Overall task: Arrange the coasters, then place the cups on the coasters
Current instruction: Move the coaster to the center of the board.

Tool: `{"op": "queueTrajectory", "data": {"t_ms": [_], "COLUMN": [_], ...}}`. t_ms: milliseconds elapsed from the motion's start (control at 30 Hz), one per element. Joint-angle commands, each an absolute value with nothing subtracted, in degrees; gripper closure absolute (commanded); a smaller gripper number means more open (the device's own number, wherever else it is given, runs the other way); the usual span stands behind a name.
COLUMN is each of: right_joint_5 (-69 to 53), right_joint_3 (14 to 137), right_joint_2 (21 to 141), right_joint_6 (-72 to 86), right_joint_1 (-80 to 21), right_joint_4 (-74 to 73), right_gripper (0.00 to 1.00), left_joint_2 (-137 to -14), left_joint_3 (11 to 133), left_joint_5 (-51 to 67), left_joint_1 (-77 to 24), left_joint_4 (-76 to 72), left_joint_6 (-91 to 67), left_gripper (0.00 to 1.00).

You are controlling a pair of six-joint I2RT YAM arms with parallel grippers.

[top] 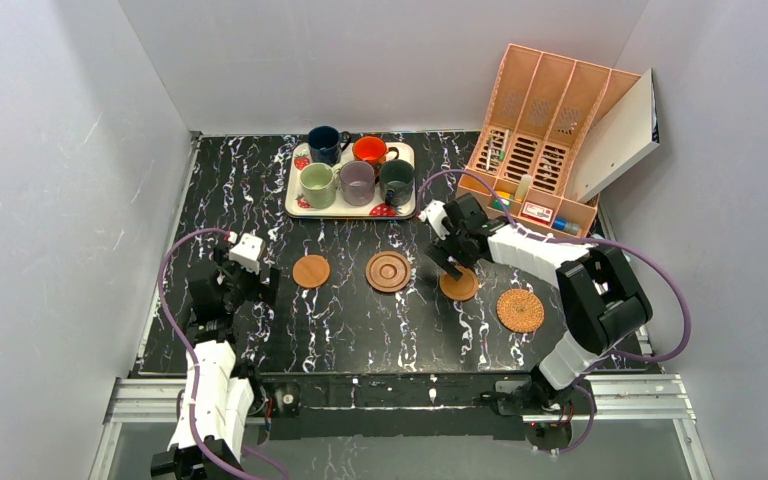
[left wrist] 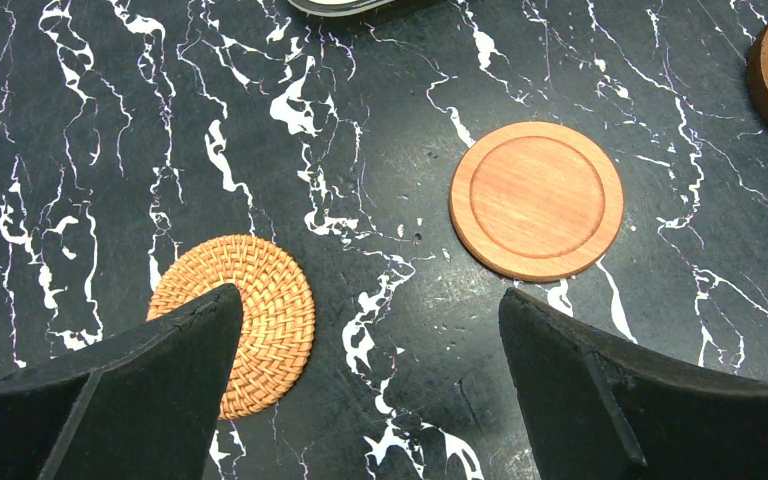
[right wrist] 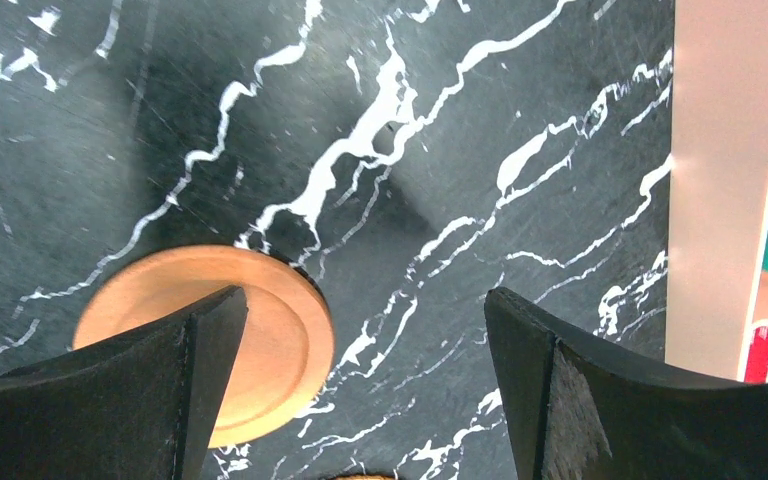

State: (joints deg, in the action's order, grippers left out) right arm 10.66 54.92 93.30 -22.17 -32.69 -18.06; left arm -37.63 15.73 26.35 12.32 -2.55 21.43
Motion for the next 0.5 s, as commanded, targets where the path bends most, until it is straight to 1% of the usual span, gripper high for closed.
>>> {"op": "queueTrajectory", "data": {"t_ms": [0,167,467], "right_joint_5": [9.1,7.6,8.4], "right_joint_3": [53.4,53.1,52.8], "right_joint_2": [92.4,93.5,94.3], "right_joint_6": [-23.8,-24.2,-24.3], "right_joint_1": [-29.7,-27.3,-27.1], "right_joint_4": [-24.5,-26.0,-28.5], "right_gripper": [0.01,0.01,0.01], "left_joint_2": [-37.0,-37.3,-37.2], "left_joint_3": [15.5,15.6,15.6], "left_joint_5": [26.8,26.7,26.5], "left_joint_1": [12.7,12.7,12.7], "left_joint_4": [-2.3,-2.4,-2.5], "left_joint_6": [21.8,21.8,21.7], "left_gripper": [0.02,0.02,0.02]}}
